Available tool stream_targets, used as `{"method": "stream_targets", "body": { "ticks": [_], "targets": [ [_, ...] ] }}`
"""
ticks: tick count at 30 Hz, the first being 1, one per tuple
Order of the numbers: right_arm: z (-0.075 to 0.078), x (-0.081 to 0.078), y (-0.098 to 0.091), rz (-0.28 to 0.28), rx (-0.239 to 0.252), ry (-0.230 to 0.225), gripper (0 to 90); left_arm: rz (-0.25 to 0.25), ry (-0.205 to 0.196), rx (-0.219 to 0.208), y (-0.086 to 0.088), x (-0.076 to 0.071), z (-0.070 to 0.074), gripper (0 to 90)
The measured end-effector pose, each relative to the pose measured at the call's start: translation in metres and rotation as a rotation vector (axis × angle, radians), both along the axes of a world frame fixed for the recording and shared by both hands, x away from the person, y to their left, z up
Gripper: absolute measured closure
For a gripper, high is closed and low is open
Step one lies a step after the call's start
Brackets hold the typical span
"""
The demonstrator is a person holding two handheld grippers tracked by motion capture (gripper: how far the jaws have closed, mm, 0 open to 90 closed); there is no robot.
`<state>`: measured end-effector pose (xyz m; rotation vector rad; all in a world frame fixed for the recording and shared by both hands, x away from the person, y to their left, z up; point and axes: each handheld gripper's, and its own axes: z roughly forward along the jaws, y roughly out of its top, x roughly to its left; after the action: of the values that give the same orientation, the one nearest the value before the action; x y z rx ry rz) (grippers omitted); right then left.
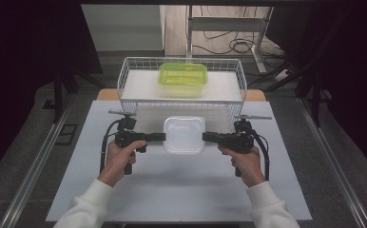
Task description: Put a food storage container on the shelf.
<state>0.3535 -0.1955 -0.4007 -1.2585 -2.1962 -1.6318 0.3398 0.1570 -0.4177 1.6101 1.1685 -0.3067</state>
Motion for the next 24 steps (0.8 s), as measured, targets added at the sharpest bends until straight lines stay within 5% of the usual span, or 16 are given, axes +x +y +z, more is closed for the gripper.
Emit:
{"method": "stream_targets", "body": {
  "ticks": [24],
  "targets": [
    [0.059, 0.013, 0.005, 0.01, 0.049, -0.089, 76.7, 0.022, -0.112, -0.001, 0.008, 0.007, 0.066, 78.9]
  ]
}}
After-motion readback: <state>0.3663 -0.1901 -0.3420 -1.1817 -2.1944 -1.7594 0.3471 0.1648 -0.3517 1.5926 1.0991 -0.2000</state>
